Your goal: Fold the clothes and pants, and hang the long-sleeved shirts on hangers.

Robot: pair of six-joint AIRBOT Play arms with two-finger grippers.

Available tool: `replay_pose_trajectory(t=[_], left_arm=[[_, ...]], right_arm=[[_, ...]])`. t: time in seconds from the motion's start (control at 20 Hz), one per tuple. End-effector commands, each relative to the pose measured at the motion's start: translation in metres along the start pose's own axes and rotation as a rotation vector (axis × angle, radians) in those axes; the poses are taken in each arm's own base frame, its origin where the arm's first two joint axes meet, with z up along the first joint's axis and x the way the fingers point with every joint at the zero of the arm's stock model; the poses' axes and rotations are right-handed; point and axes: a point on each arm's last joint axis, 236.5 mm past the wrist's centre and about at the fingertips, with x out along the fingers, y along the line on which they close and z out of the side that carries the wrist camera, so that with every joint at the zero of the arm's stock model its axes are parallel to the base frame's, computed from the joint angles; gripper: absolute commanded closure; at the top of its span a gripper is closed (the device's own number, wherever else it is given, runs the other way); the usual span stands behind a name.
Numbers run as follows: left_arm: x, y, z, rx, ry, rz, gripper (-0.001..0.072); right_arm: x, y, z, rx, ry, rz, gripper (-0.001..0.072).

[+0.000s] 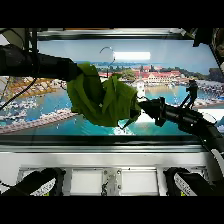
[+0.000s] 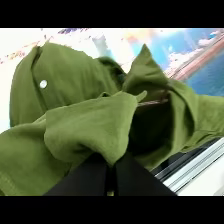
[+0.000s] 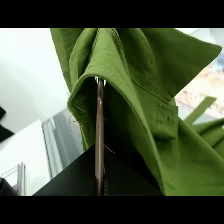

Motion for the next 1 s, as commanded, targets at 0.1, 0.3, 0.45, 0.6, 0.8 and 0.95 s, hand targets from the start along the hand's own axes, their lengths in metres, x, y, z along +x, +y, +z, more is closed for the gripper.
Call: replay_pose_trajectory(t=[0.1,0.3,0.45,0.6,0.8,0.95], left_arm=[[-0.028,-0.03,0.025,0.02,-0.089,-0.037,0.0695],[-0.035,-0.034,0.029,0.001,-0.104,-0.044,0.0694],[-0.035,-0.033,0.029,-0.003,-0.105,-0.043,0.0694],[-0.035,-0.034,0.029,-0.003,-0.105,-0.045,0.0693],[-0.041,-0.038,0.033,0.001,-0.132,-0.052,0.0123],[-0.066,-0.043,0.05,0.014,-0.244,-0.047,0.0126]], right_arm=[[0.022,0.015,0.045,-0.085,-0.062,0.077,0.0712],[0.035,0.013,0.057,-0.075,-0.059,0.111,0.0711],[0.041,0.019,0.051,-0.066,-0.044,0.134,0.0709],[0.046,0.023,0.045,-0.057,-0.033,0.154,0.0704],[0.047,0.022,0.045,-0.051,-0.035,0.153,0.0703],[0.047,0.022,0.045,-0.039,-0.034,0.153,0.0705]])
